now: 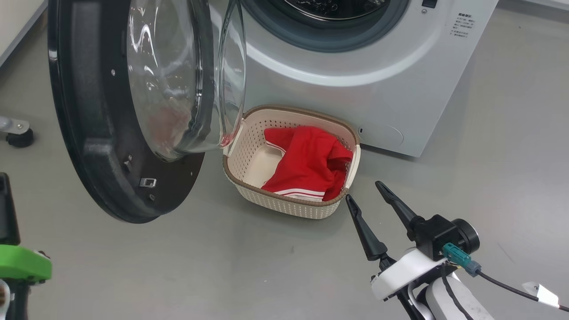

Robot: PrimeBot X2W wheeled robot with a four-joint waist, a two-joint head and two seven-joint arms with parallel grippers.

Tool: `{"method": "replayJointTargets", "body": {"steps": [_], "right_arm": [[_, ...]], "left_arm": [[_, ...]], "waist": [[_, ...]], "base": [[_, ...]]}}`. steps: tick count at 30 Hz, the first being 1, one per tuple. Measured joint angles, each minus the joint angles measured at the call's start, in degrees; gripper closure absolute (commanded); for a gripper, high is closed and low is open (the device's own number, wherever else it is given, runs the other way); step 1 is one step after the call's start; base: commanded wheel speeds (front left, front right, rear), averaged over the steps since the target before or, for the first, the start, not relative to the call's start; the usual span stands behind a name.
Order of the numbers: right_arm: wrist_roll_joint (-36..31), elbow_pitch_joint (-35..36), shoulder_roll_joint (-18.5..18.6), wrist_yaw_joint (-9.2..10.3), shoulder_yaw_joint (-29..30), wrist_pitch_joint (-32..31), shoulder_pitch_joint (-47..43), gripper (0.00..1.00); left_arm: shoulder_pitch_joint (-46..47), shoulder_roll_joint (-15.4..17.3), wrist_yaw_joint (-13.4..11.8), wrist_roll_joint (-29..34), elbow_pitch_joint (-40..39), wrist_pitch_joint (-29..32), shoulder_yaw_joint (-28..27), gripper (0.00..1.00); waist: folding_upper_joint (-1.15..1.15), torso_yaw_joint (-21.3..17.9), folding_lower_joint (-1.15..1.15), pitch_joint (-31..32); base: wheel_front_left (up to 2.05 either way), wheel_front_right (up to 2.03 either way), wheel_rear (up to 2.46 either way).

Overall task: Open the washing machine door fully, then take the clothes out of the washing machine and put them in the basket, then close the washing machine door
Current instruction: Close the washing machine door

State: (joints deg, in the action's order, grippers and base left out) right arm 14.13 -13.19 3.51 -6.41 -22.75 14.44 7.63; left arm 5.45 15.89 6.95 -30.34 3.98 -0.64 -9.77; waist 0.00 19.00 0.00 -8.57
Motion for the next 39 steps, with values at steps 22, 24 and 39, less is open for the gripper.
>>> {"method": "replayJointTargets", "body": {"steps": [22, 24, 39], "right_arm": [[0.1, 0.1, -0.1, -0.01, 0.0, 0.0, -0.9, 0.00], [0.1, 0.1, -0.1, 0.00, 0.0, 0.0, -1.0, 0.00], [0.1, 0.2, -0.1, 0.00, -0.2, 0.0, -1.1, 0.00]], "left_arm": [[-4.2, 0.4, 0.2, 3.8, 6.3, -11.7, 6.0, 0.00], [-4.3, 0.4, 0.2, 3.8, 6.7, -12.0, 6.2, 0.00], [-4.3, 0.7, 0.2, 3.3, 8.7, -12.7, 7.3, 0.00]], "waist": [[0.00, -0.8, 0.00, 0.9], [0.00, -0.9, 0.00, 1.0], [0.00, -1.1, 0.00, 1.3]], "base": [[0.00, 0.00, 0.00], [0.00, 0.00, 0.00], [0.00, 0.00, 0.00]]}}
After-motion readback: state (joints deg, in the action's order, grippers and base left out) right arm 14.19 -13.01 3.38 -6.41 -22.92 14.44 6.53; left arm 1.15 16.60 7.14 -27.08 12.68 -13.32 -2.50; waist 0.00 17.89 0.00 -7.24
